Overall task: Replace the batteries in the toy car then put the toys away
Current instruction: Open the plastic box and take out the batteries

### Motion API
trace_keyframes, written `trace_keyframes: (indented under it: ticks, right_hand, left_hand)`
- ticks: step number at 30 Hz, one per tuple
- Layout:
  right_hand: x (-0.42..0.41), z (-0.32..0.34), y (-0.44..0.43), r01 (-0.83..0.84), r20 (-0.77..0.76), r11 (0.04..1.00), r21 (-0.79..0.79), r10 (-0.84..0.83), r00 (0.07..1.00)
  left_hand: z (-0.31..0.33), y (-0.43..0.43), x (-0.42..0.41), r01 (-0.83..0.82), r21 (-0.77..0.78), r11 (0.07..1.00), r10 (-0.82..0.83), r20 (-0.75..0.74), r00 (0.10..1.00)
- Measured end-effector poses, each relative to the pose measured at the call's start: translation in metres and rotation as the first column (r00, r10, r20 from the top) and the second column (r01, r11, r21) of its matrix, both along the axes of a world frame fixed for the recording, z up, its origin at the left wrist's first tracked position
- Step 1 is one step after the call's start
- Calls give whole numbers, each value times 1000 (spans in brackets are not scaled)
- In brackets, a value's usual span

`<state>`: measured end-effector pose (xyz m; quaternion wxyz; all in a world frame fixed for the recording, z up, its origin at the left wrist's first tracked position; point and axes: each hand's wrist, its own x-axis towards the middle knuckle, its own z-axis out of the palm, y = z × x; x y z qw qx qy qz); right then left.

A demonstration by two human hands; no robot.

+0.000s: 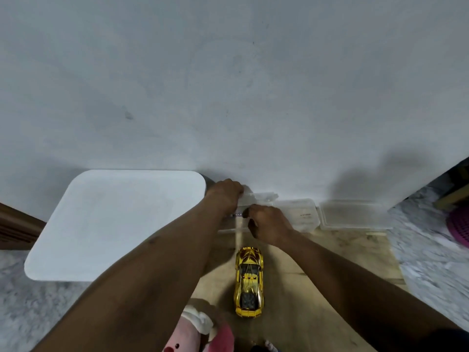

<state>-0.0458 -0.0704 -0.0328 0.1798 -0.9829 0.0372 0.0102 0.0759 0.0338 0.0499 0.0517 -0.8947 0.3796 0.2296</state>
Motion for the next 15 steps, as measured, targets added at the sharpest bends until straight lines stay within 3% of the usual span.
trace_keyframes:
  ticks: [3,15]
  right_hand:
    - [26,-2,7,18,-171,1000,-19,-21,985]
    - [55,-27,19,56,-288,988,-144,-96,953]
  left_hand:
    - [1,-2,5,18,2,1000,-18,-8,1000]
    - [2,-8,8,28,15,1000,-28,-15,1000]
